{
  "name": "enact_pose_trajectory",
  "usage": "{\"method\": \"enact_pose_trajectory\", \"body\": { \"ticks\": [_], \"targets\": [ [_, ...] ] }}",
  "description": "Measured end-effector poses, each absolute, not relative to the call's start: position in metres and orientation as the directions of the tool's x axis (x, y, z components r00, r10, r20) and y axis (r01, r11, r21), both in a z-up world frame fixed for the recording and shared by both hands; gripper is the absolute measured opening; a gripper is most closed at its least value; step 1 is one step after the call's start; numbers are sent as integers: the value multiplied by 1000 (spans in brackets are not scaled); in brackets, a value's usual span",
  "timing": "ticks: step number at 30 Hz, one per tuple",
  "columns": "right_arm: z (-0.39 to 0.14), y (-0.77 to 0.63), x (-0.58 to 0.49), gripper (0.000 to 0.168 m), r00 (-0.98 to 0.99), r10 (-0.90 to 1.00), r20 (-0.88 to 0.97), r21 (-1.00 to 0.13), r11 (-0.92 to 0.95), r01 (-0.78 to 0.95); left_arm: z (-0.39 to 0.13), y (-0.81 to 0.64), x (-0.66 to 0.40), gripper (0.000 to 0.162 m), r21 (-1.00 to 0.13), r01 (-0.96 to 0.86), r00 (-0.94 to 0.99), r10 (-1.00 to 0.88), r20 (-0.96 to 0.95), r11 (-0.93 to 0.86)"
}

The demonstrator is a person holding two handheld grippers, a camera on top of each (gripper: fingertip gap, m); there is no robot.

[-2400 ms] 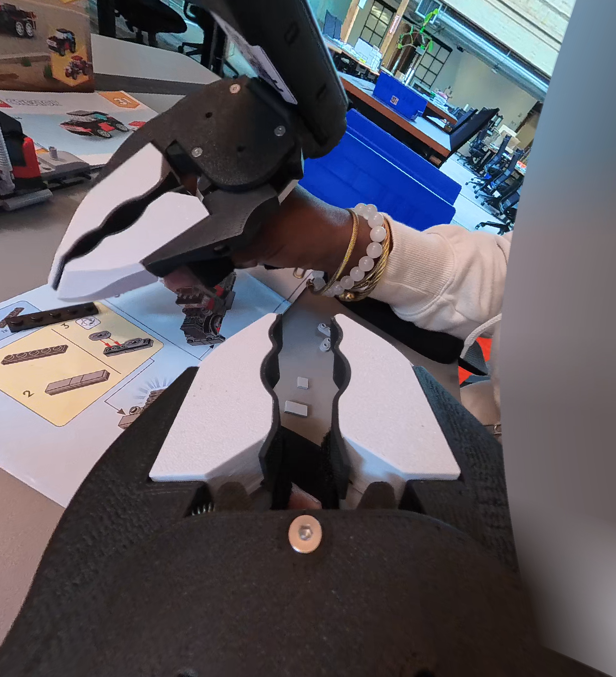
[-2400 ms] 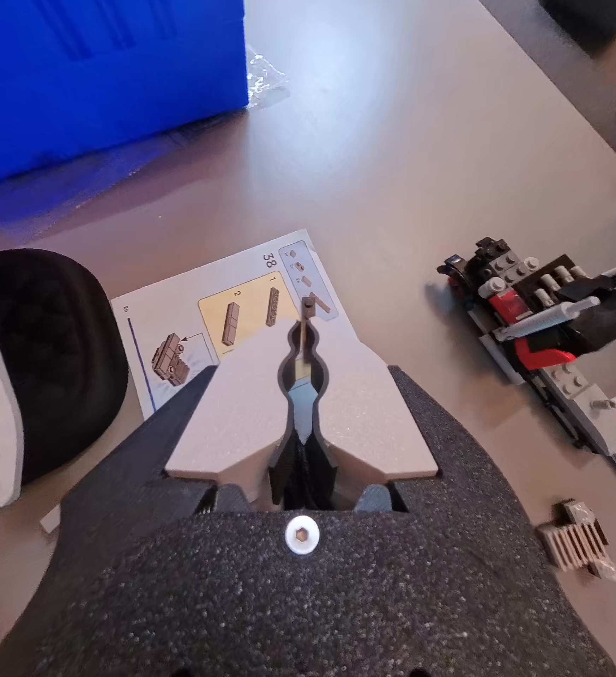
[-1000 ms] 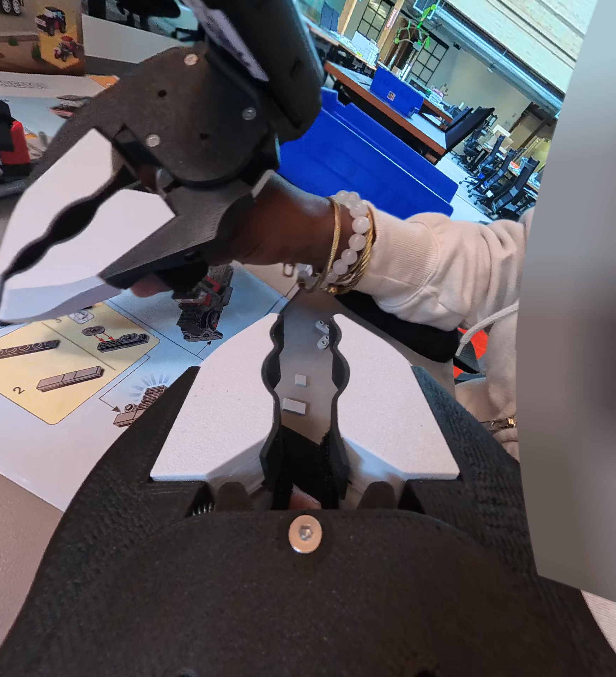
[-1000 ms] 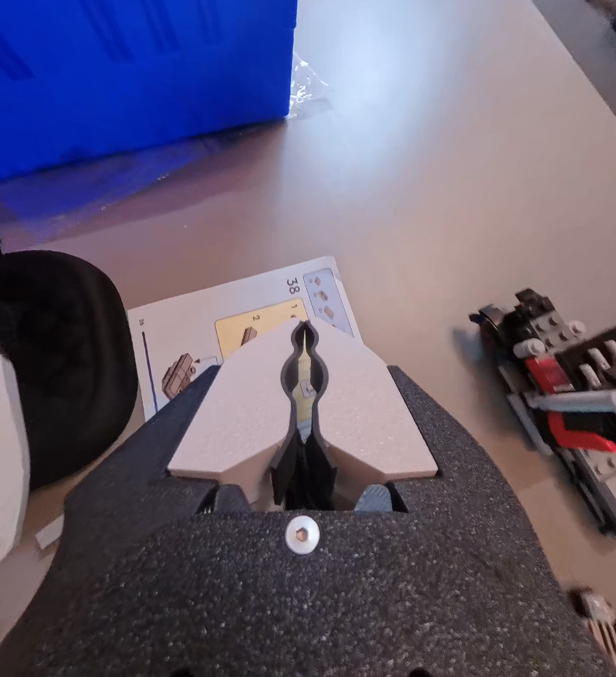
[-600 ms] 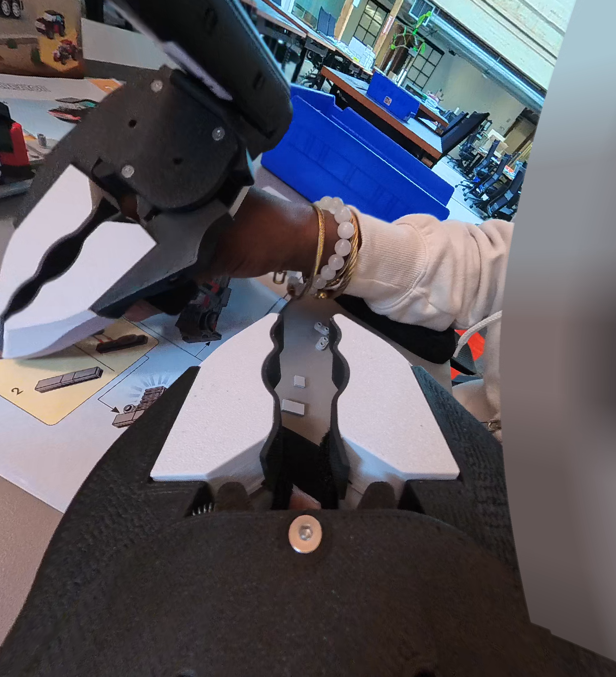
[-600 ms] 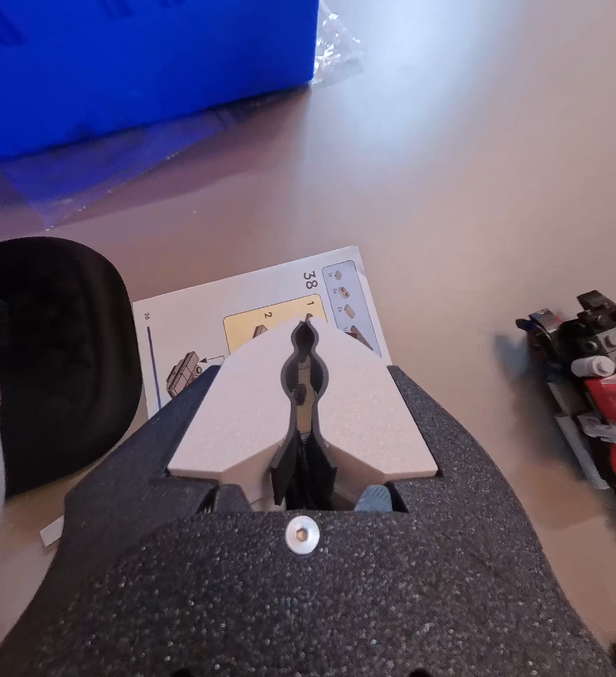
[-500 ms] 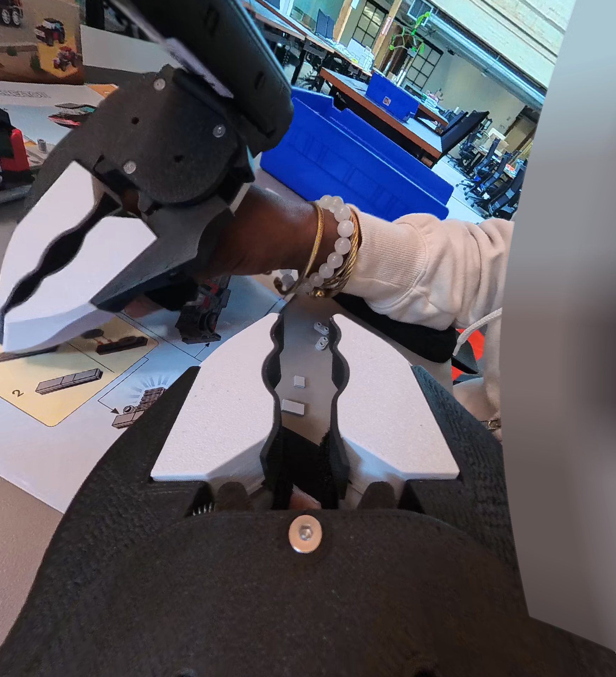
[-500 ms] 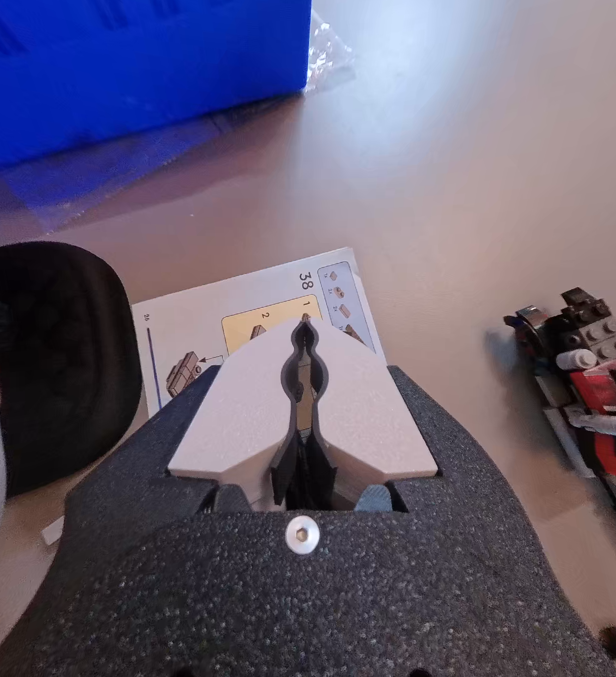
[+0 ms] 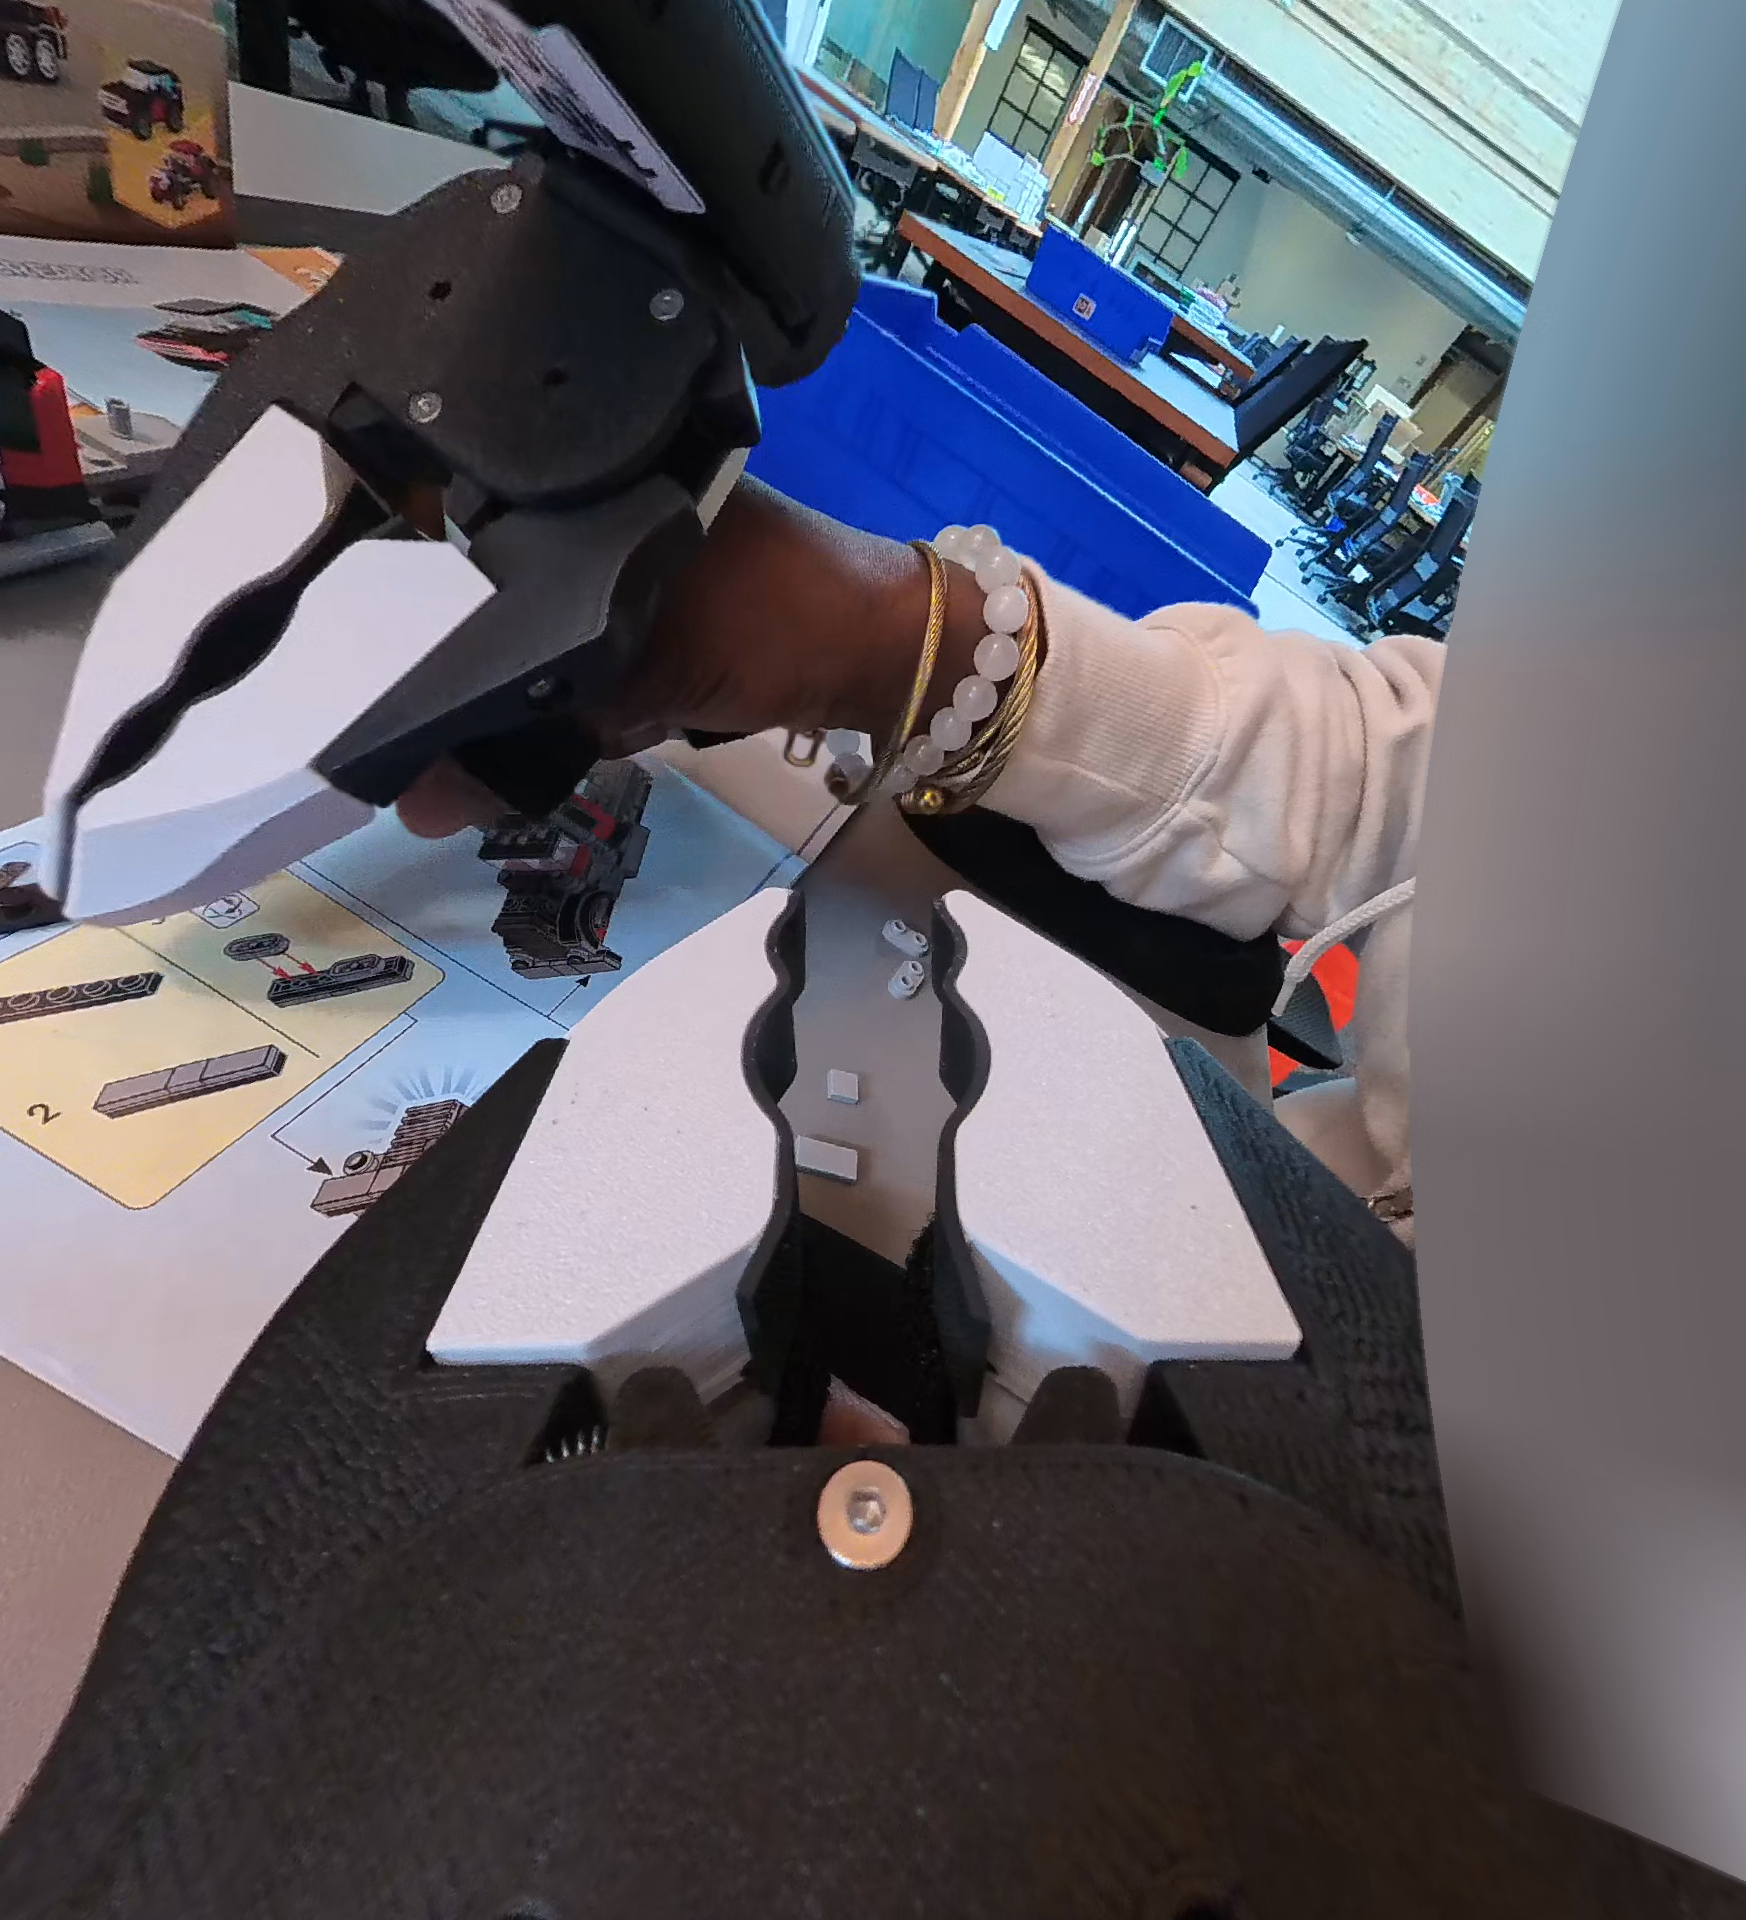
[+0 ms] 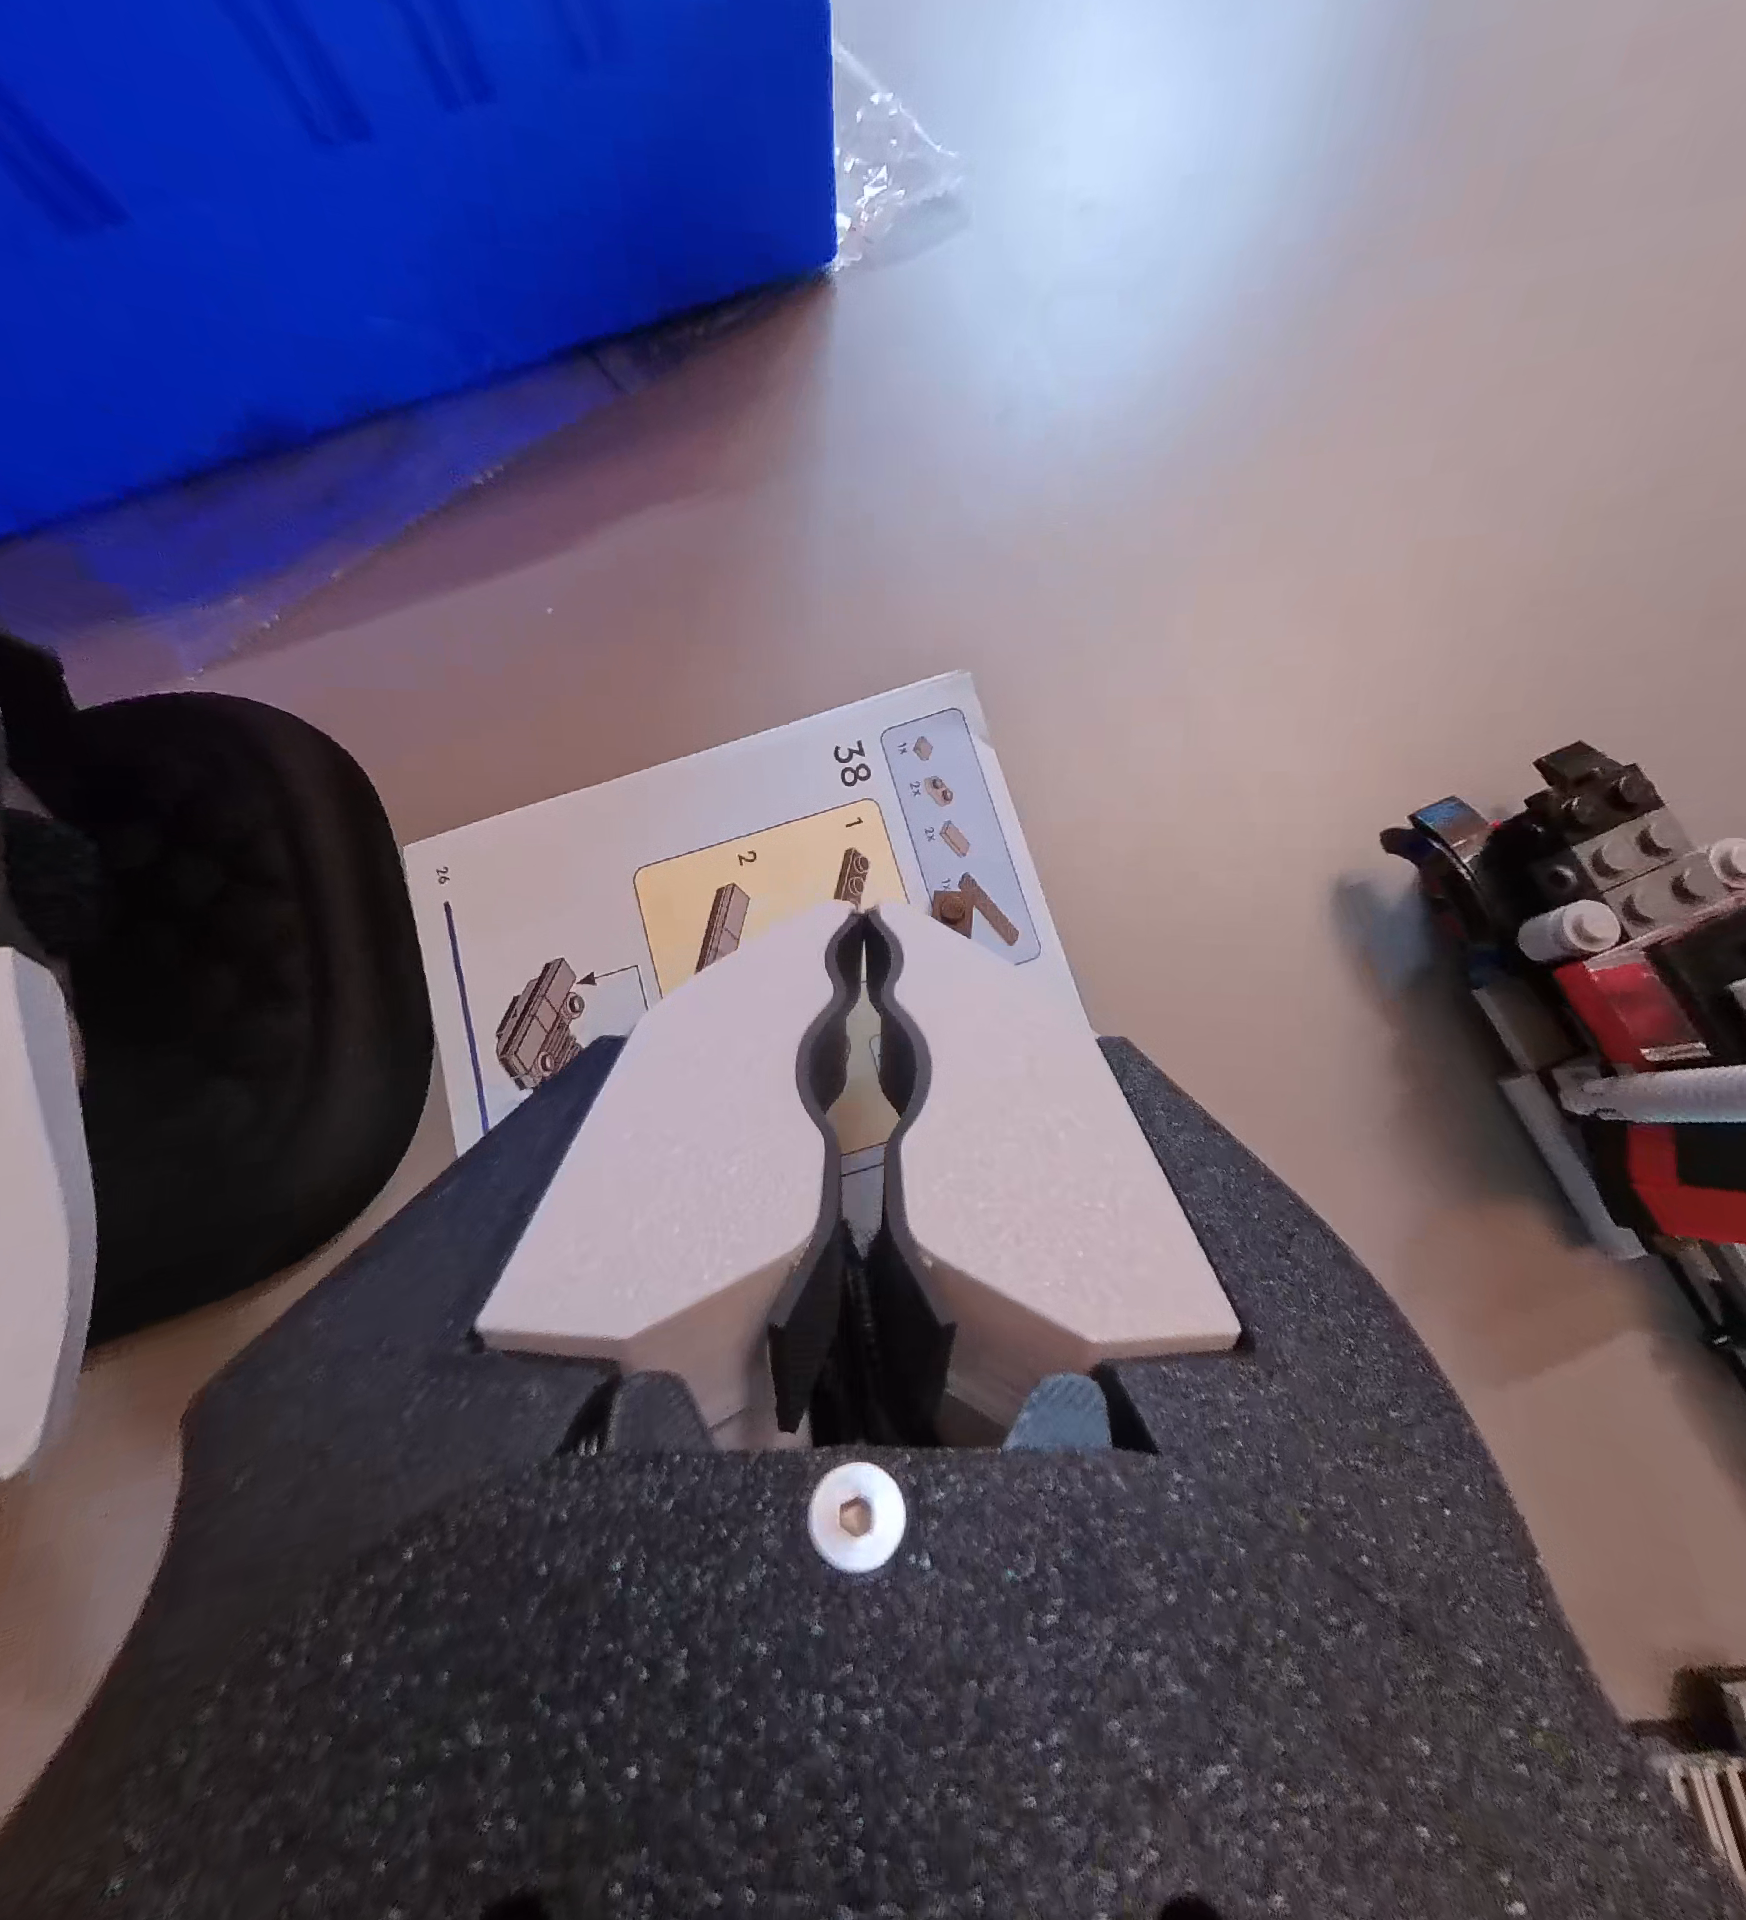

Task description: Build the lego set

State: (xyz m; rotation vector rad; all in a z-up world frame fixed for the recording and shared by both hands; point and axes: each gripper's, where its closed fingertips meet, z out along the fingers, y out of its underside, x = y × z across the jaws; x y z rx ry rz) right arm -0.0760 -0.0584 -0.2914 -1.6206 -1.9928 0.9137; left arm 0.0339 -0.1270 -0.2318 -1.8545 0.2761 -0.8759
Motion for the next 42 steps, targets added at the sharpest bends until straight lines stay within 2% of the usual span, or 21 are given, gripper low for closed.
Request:
{"method": "enact_pose_trajectory", "body": {
  "ticks": [14,16,20,22,25,27,31,36,38,42],
  "targets": [
    [-305,-62,-65,0,-257,963,-85,-674,134,727,-234,-126,34,23,-864,189,710,-543,449,-467],
    [-298,-61,-64,0,-253,964,-76,-709,127,694,-235,-126,35,23,-862,182,714,-540,446,-473],
    [-248,-37,-45,0,-166,986,-2,-817,95,569,-238,-125,35,23,-861,165,727,-530,436,-480],
    [-231,-23,-22,4,-107,994,13,-840,69,537,-240,-125,35,23,-857,159,732,-524,435,-489],
    [-226,-14,19,19,-38,999,-13,-851,9,525,-243,-124,36,23,-851,142,742,-515,429,-505],
    [-232,-16,44,29,-7,999,-54,-850,-42,525,-245,-124,37,23,-852,121,754,-511,412,-509],
    [-260,-28,81,38,24,990,-140,-812,-129,569,-248,-122,37,27,-861,76,794,-492,357,-503],
    [-273,-39,78,34,-27,981,-192,-804,-141,578,-243,-111,12,46,-882,70,899,-353,258,-466],
    [-271,-40,58,32,-83,980,-183,-799,-99,593,-241,-106,-5,48,-892,95,935,-269,232,-441],
    [-270,-42,0,24,-218,968,-121,-777,45,628,-242,-102,-20,49,-879,198,931,-197,307,-433]
  ]
}}
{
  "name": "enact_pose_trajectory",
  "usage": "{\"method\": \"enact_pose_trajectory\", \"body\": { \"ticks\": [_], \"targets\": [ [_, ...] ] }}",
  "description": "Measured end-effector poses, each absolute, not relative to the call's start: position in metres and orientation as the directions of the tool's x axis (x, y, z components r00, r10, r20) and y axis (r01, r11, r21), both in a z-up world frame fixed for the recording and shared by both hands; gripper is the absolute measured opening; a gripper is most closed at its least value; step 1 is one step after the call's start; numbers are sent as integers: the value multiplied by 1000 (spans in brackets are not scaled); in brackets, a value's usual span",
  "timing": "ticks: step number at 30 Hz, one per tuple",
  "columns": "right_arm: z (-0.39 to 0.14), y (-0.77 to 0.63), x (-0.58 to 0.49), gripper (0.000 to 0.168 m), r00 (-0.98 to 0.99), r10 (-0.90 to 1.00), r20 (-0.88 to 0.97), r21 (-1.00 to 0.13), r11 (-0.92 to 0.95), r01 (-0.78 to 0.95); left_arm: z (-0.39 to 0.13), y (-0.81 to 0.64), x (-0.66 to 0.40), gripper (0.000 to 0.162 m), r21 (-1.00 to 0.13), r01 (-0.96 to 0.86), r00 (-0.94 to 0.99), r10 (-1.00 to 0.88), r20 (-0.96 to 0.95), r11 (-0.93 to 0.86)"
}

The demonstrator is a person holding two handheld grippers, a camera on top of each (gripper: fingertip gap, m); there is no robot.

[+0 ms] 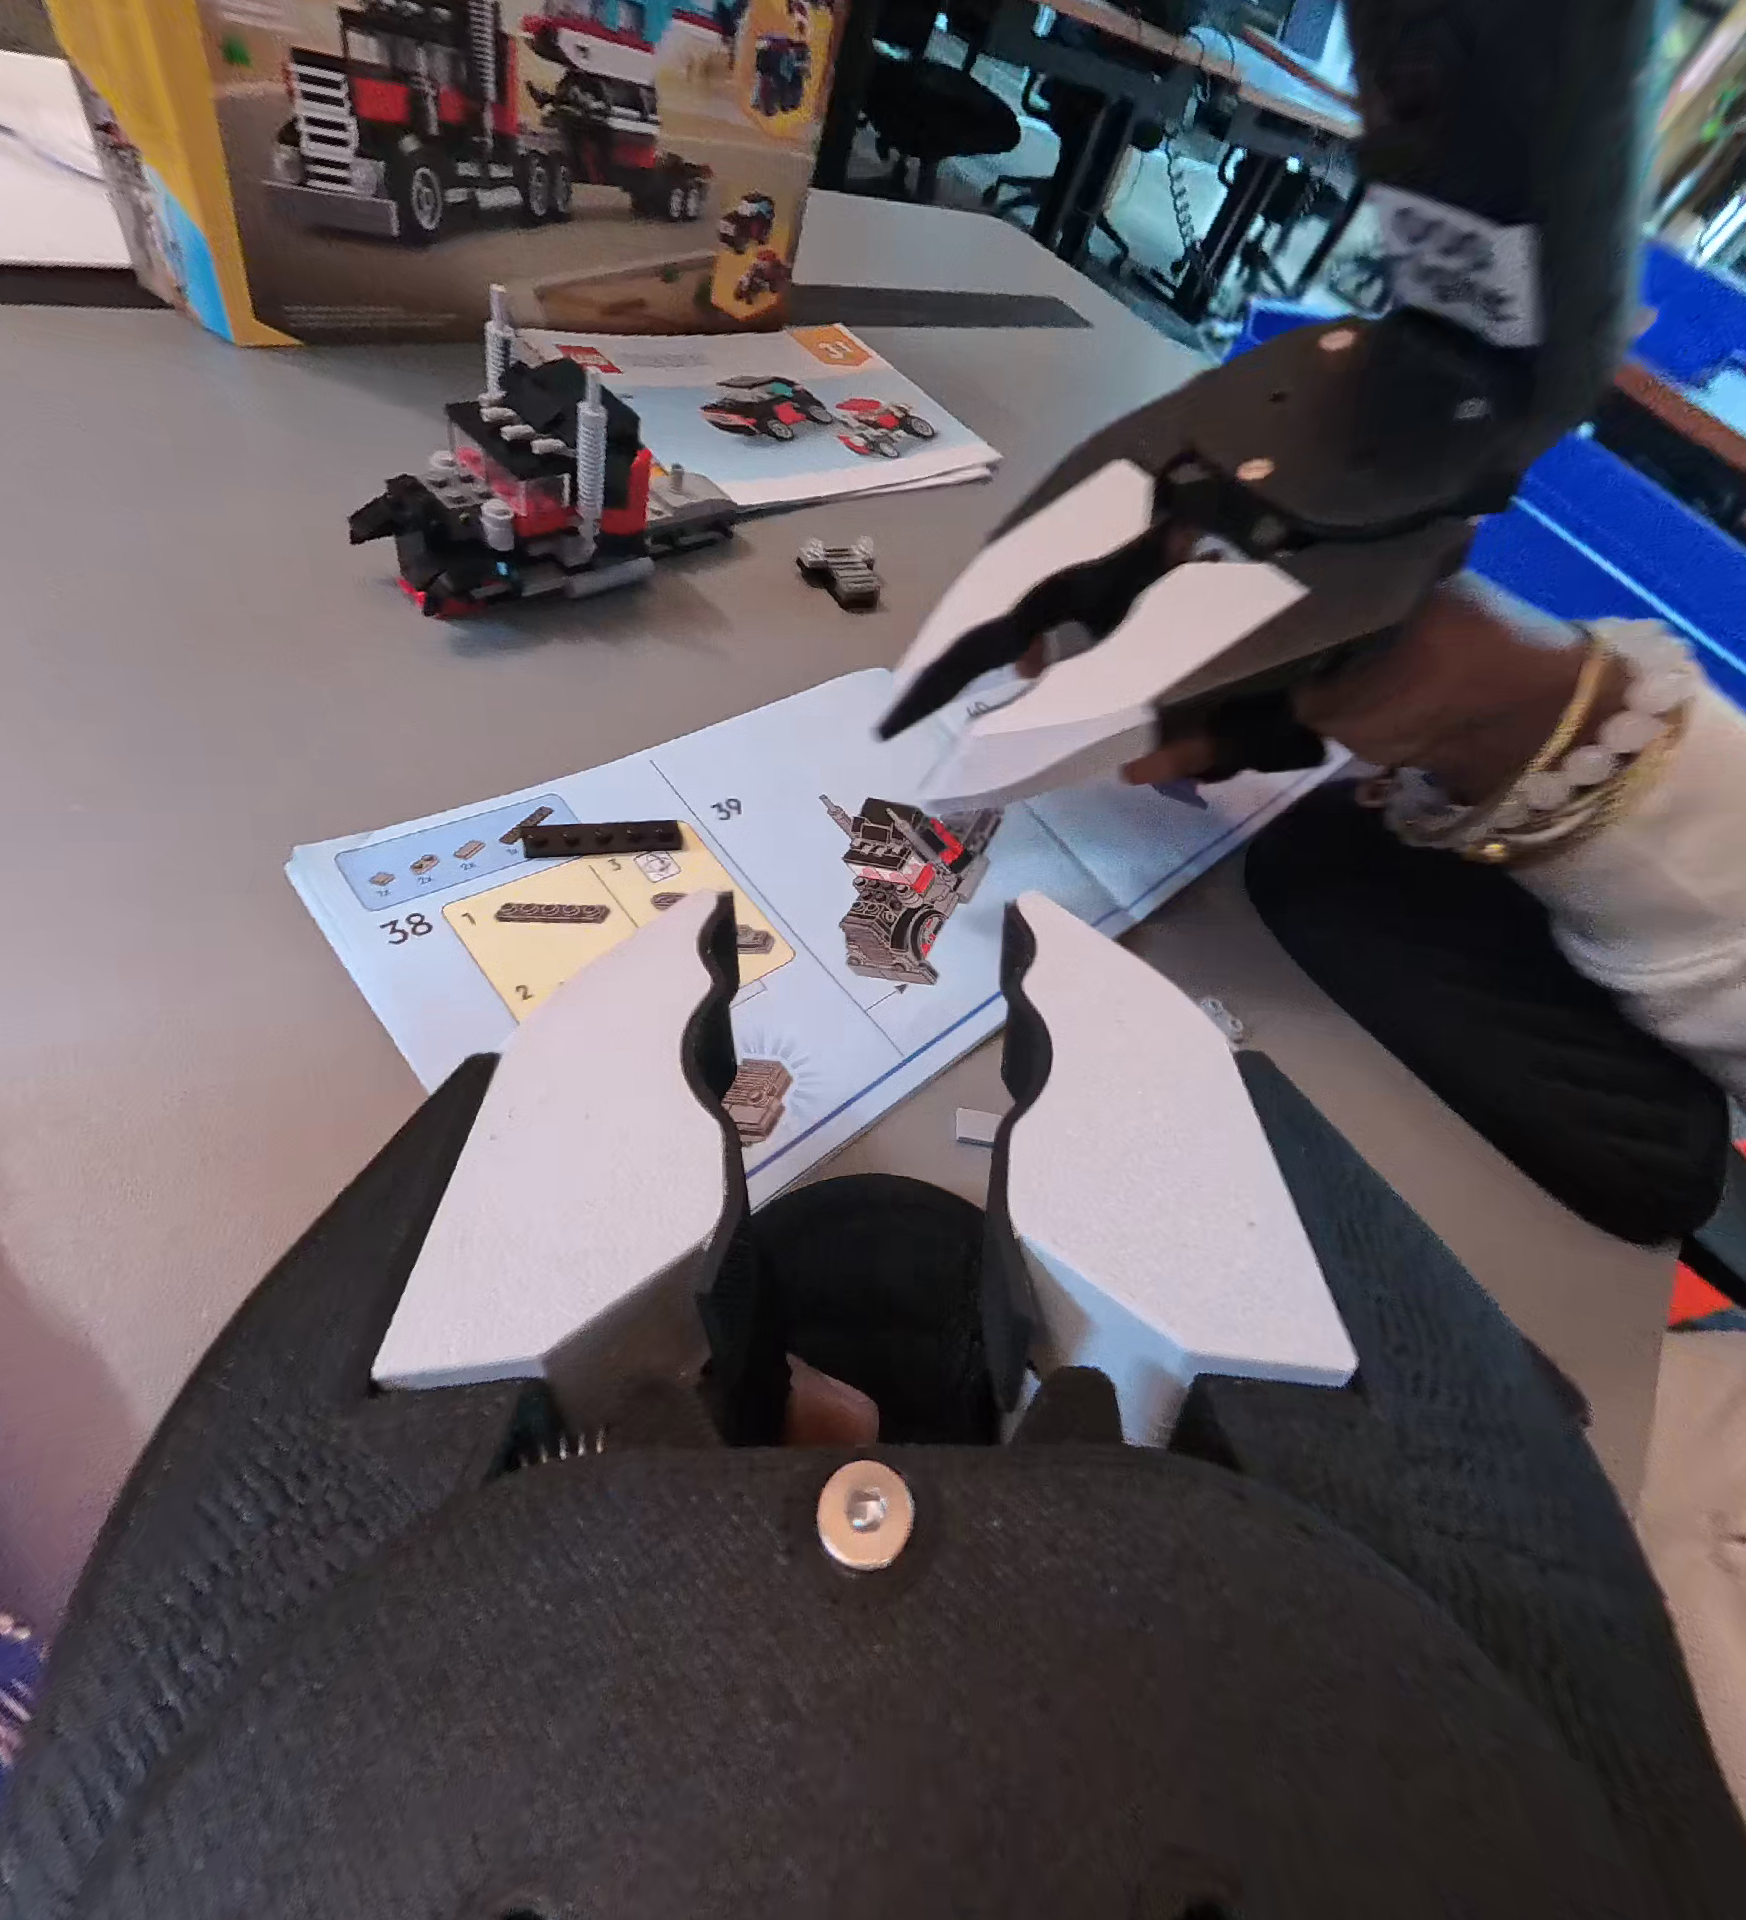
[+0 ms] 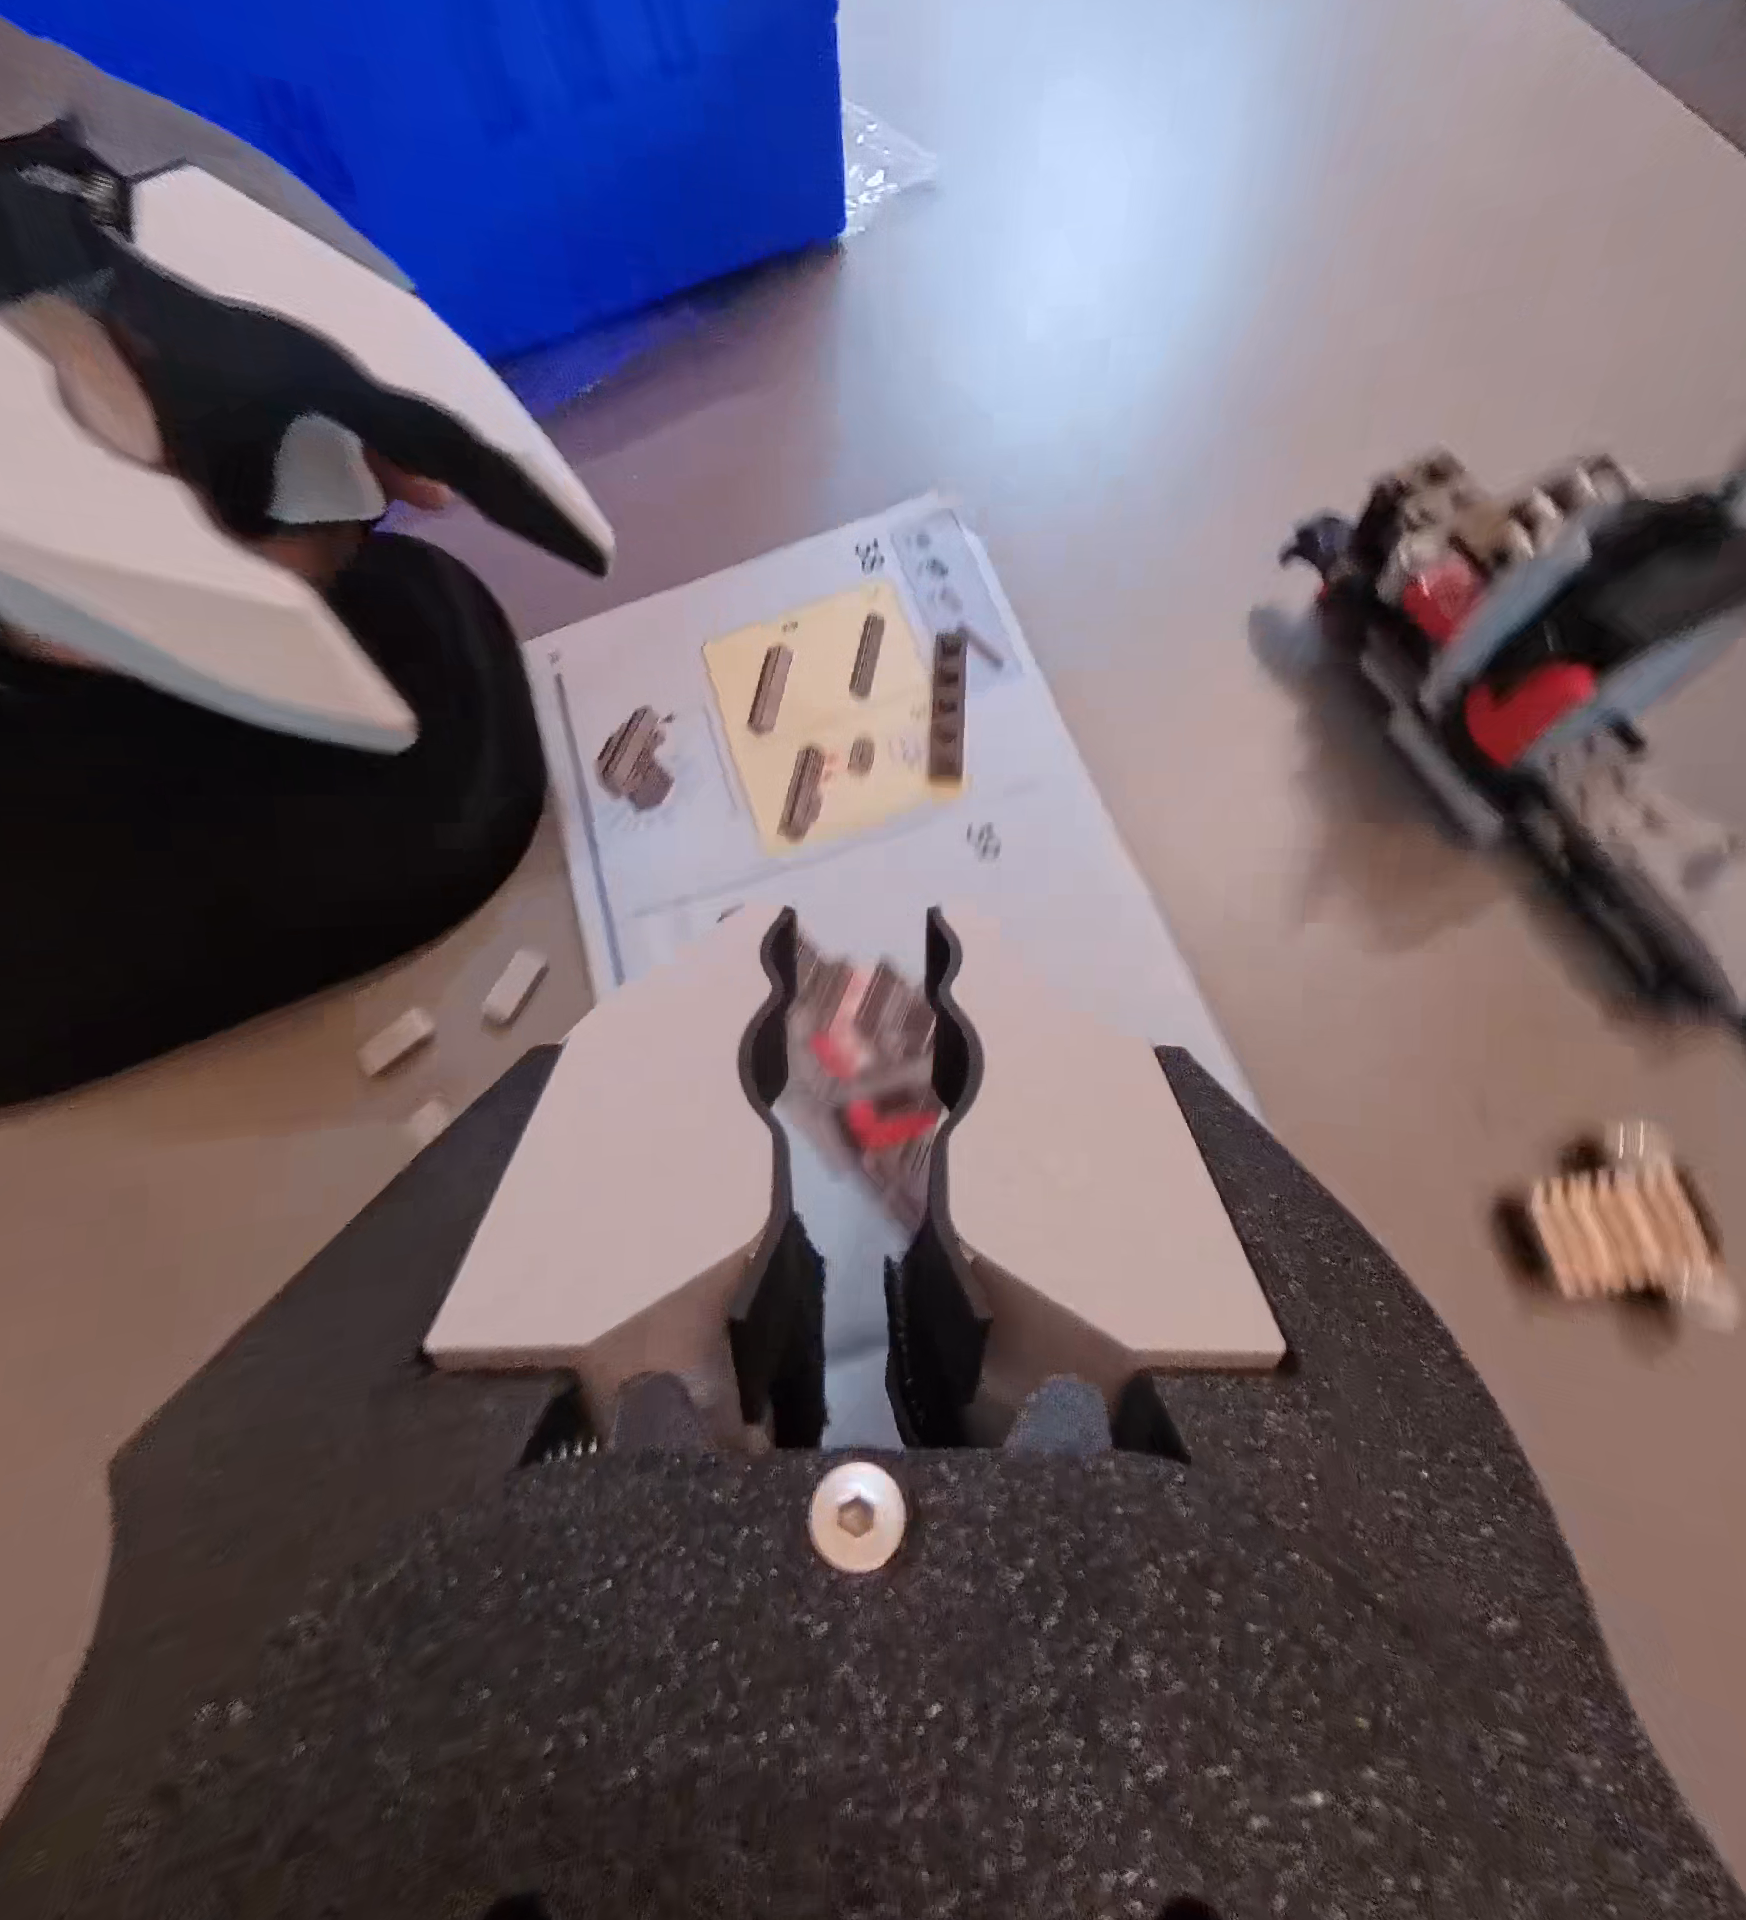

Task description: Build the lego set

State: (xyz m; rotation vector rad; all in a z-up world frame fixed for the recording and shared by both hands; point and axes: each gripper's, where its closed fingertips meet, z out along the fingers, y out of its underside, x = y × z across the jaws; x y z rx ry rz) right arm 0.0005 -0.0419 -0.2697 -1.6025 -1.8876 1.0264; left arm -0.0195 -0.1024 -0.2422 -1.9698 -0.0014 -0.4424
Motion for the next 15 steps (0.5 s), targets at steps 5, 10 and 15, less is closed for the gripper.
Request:
{"method": "enact_pose_trajectory", "body": {
  "ticks": [5,10,15],
  "targets": [
    [-291,-40,-51,20,-306,952,-13,-732,199,652,-233,-107,-27,49,-912,237,937,-168,305,-334],
    [-305,-39,-62,10,-315,949,3,-716,222,662,-229,-110,-26,51,-937,193,954,-169,249,-292],
    [-291,-33,-48,8,-320,947,17,-740,227,633,-234,-108,-22,52,-935,154,961,-170,216,-318]
  ]
}}
